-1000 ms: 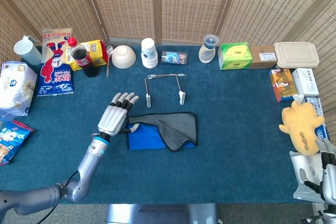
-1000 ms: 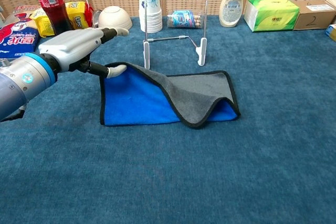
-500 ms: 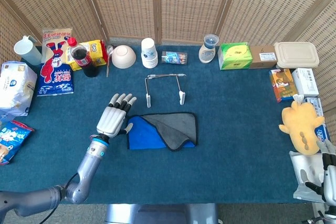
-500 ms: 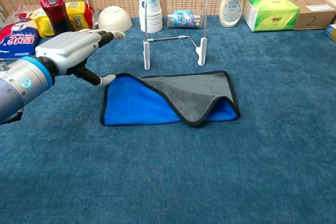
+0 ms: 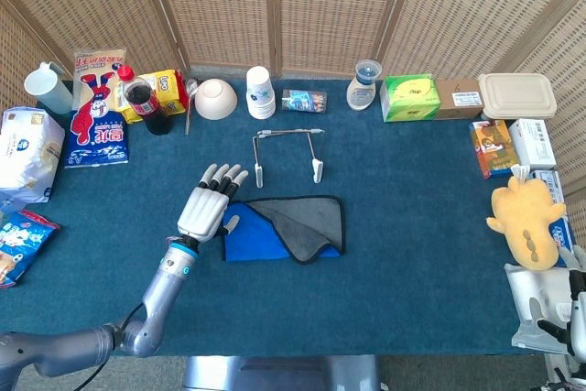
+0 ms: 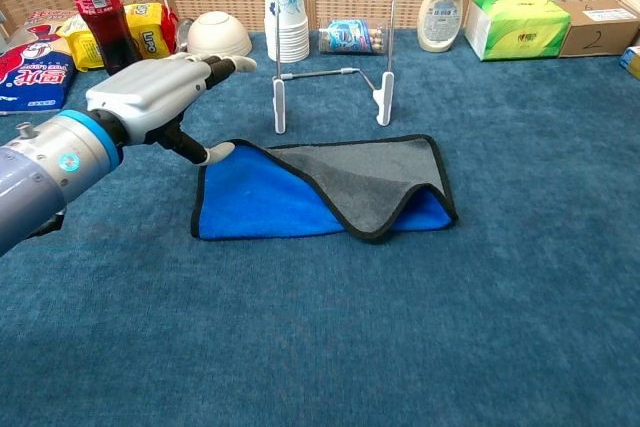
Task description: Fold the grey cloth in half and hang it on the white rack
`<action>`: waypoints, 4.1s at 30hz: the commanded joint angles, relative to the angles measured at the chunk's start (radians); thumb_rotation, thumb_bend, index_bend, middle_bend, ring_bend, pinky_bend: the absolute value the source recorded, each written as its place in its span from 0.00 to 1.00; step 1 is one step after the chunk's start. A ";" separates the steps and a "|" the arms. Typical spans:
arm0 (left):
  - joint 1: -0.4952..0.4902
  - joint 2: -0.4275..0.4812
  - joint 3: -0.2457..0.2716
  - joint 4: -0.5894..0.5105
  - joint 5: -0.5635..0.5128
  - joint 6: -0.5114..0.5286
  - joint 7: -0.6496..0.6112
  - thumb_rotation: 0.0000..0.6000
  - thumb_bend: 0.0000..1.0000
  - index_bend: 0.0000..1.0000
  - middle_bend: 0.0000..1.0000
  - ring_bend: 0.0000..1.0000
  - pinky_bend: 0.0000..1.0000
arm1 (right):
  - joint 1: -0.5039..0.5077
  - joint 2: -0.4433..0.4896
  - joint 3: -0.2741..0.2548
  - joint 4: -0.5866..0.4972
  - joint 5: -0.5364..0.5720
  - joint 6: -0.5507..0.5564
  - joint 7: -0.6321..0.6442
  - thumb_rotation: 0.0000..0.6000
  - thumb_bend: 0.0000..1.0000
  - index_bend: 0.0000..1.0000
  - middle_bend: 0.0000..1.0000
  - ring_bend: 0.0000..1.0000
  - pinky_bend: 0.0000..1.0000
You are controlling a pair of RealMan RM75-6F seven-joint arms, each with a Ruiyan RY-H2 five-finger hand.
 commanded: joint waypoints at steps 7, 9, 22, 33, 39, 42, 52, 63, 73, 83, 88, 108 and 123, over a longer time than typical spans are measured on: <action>0.086 0.122 0.080 -0.166 0.080 0.080 -0.063 0.89 0.00 0.00 0.00 0.00 0.00 | 0.024 0.017 0.000 -0.005 -0.027 -0.025 -0.005 1.00 0.32 0.04 0.03 0.00 0.00; 0.113 0.156 0.100 -0.206 0.095 0.104 -0.076 0.91 0.00 0.00 0.00 0.00 0.00 | 0.037 0.024 0.002 -0.008 -0.040 -0.038 0.004 1.00 0.32 0.04 0.03 0.00 0.00; 0.302 0.409 0.216 -0.417 0.153 0.277 -0.158 1.00 0.00 0.00 0.00 0.00 0.00 | 0.187 0.029 0.005 -0.012 -0.195 -0.177 0.082 1.00 0.34 0.10 0.06 0.00 0.00; 0.462 0.549 0.279 -0.487 0.226 0.448 -0.254 1.00 0.00 0.03 0.00 0.00 0.00 | 0.350 -0.010 0.013 -0.055 -0.265 -0.346 0.095 1.00 0.32 0.13 0.08 0.00 0.00; 0.516 0.593 0.286 -0.513 0.270 0.496 -0.296 1.00 0.00 0.05 0.00 0.00 0.00 | 0.468 -0.102 0.011 -0.043 -0.294 -0.471 0.046 1.00 0.32 0.15 0.09 0.00 0.00; 0.524 0.593 0.276 -0.516 0.282 0.495 -0.305 1.00 0.00 0.06 0.00 0.00 0.00 | 0.499 -0.148 0.010 -0.023 -0.289 -0.498 -0.009 1.00 0.32 0.15 0.09 0.00 0.00; 0.532 0.589 0.243 -0.517 0.288 0.461 -0.311 1.00 0.00 0.06 0.00 0.00 0.00 | 0.571 -0.283 0.004 0.060 -0.254 -0.549 -0.104 1.00 0.32 0.15 0.09 0.00 0.00; 0.541 0.598 0.215 -0.526 0.298 0.446 -0.314 1.00 0.00 0.06 0.00 0.00 0.00 | 0.623 -0.388 0.015 0.164 -0.224 -0.553 -0.164 1.00 0.31 0.14 0.08 0.00 0.00; 0.550 0.595 0.201 -0.517 0.296 0.424 -0.337 1.00 0.00 0.06 0.00 0.00 0.00 | 0.668 -0.481 0.019 0.263 -0.213 -0.548 -0.205 1.00 0.31 0.14 0.08 0.00 0.00; 0.558 0.595 0.189 -0.504 0.295 0.412 -0.358 1.00 0.00 0.06 0.00 0.00 0.00 | 0.698 -0.559 0.007 0.368 -0.219 -0.529 -0.242 1.00 0.31 0.13 0.07 0.00 0.00; 0.564 0.595 0.187 -0.497 0.296 0.407 -0.368 1.00 0.00 0.06 0.00 0.00 0.00 | 0.716 -0.588 0.008 0.406 -0.219 -0.528 -0.231 1.00 0.30 0.13 0.07 0.00 0.00; 0.589 0.598 0.180 -0.482 0.289 0.399 -0.410 1.00 0.00 0.05 0.00 0.00 0.00 | 0.768 -0.645 0.068 0.479 -0.129 -0.537 -0.133 1.00 0.29 0.13 0.07 0.00 0.00; 0.600 0.600 0.174 -0.496 0.290 0.396 -0.395 1.00 0.00 0.05 0.00 0.00 0.00 | 0.804 -0.633 0.136 0.490 -0.017 -0.574 -0.108 1.00 0.28 0.13 0.06 0.00 0.00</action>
